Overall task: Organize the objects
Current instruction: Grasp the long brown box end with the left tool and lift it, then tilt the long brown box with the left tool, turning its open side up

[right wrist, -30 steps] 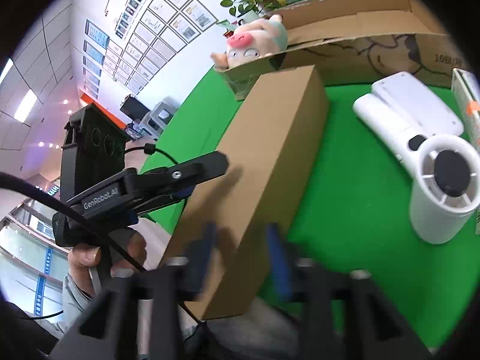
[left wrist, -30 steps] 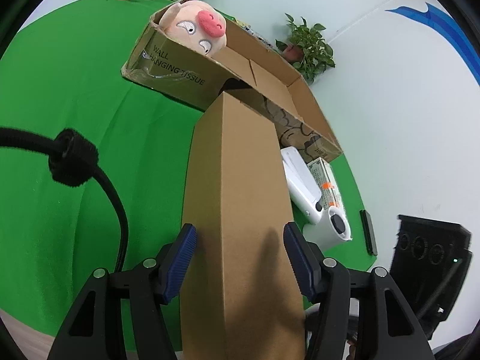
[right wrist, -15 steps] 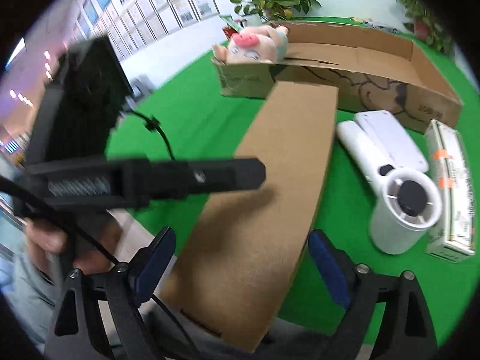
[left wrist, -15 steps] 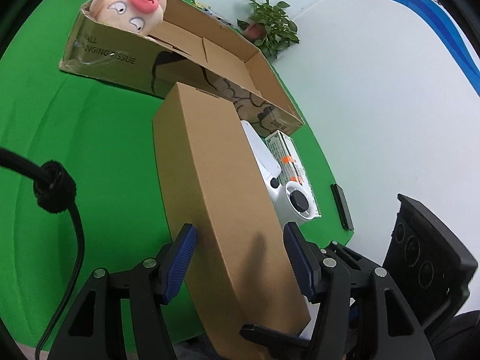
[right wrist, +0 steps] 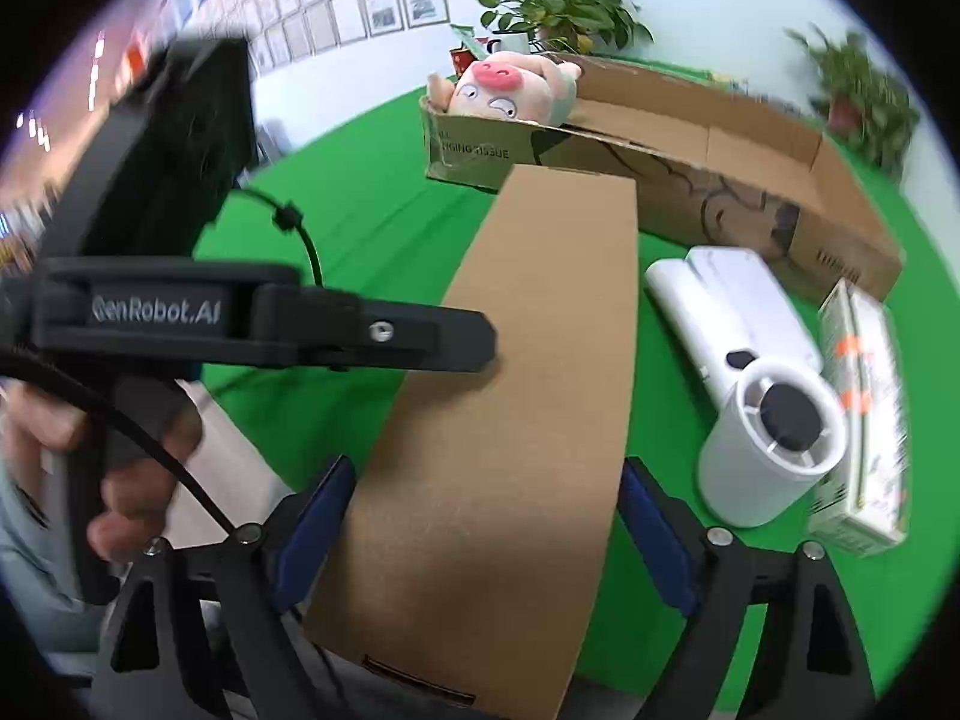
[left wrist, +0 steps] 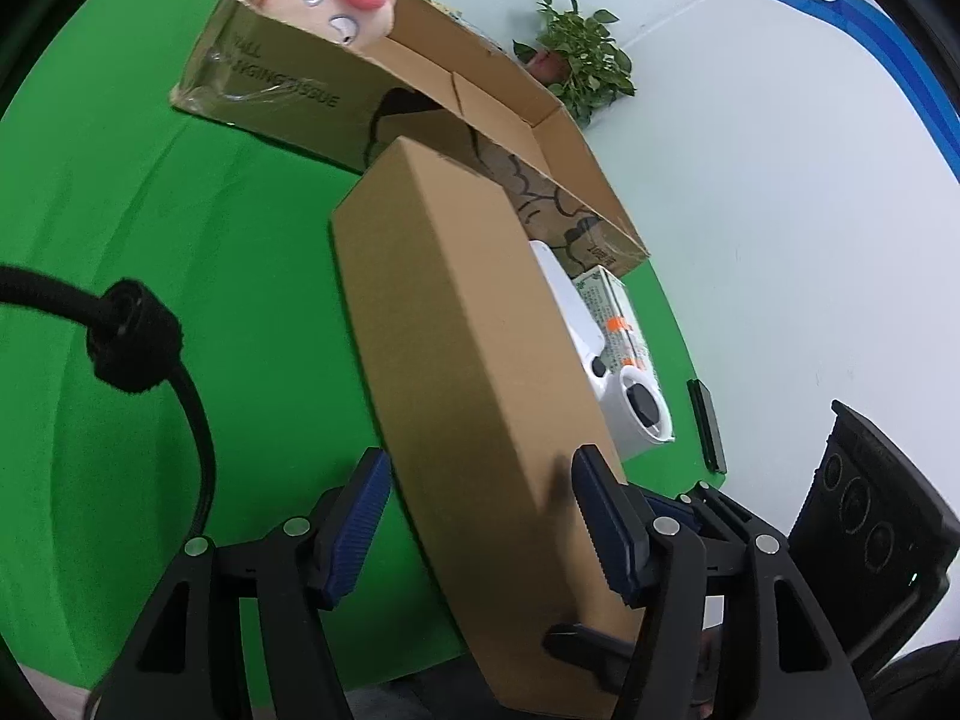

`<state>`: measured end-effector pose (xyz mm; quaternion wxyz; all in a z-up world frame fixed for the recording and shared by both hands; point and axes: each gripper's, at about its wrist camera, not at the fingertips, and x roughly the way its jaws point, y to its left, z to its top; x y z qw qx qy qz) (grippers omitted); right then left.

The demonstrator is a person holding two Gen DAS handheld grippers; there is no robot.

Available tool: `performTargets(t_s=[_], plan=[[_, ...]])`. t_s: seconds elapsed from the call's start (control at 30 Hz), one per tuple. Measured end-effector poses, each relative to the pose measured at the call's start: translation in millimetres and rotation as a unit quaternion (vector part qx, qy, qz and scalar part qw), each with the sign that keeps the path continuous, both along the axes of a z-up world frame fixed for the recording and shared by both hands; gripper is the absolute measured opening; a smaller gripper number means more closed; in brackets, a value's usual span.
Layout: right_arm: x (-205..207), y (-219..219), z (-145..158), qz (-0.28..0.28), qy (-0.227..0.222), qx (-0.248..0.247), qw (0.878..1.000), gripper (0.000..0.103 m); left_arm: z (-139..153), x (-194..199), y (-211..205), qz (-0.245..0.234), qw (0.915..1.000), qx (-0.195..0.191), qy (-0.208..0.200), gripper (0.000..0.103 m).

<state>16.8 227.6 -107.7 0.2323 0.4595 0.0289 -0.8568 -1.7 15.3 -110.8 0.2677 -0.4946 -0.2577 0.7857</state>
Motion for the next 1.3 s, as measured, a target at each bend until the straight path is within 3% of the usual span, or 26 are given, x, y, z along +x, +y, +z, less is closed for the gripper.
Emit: performTargets(t_s=[0.17,0.33,0.5,0.77,1.03,1.23,1.3], plan=[[-3.0,8.8,1.1,-0.006,-0.033,-0.083,0.996,0.086,-0.2,-2.0,-8.7,0.006,0.9998,0.018,-0.001,0.068],[-6.2,12.1,-1.5,-0.004,-0.061,-0.139,0.988,0.086,9.1,-2.0,-8.8,0.004,0.9999,0.006,0.009,0.065],[-17.4,24.2,-10.8,-0.008,-0.114,-0.222,0.968,0.086,25.1,1.5,-17.0,0.013,0.9996,0.0,0.025,0.062],[-25.4,25.2,-22.3,-0.008,-0.144,-0.271,0.952,0.086,23.5,-0.5,-19.7,0.008,0.9995,0.029,0.011,0.062],[-26.4,29.0,-21.4,-0.004,-0.145,-0.269,0.952,0.088,32.3,-0.2,-17.4,0.011,0.9999,-0.001,0.006,0.06],[-22.7,33.9,-9.2,-0.012,-0.123,-0.22,0.968,0.091,42.2,-1.9,-3.4,0.001,0.9998,-0.015,0.011,0.059],[-18.1,38.5,-4.8,-0.013,-0.115,-0.206,0.972,0.091,45.4,-2.3,-0.4,-0.001,0.9998,-0.014,0.012,0.045]])
